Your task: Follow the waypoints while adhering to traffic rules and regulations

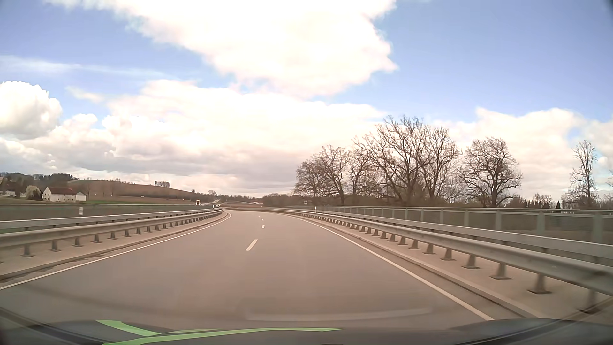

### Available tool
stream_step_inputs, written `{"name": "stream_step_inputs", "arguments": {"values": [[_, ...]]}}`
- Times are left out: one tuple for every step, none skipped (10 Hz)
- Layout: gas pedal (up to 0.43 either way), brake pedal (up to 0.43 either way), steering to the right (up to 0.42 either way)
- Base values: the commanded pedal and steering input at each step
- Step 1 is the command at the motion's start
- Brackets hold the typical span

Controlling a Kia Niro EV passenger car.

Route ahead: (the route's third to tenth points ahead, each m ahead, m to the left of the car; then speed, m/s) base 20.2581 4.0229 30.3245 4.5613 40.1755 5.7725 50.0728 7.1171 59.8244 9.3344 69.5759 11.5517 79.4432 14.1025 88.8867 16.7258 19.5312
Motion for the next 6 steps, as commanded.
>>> {"name": "stream_step_inputs", "arguments": {"values": [[0.169,0.000,-0.018],[0.169,0.000,-0.019],[0.169,0.000,-0.019],[0.169,0.000,-0.019],[0.169,0.000,-0.019],[0.169,0.000,-0.019]]}}
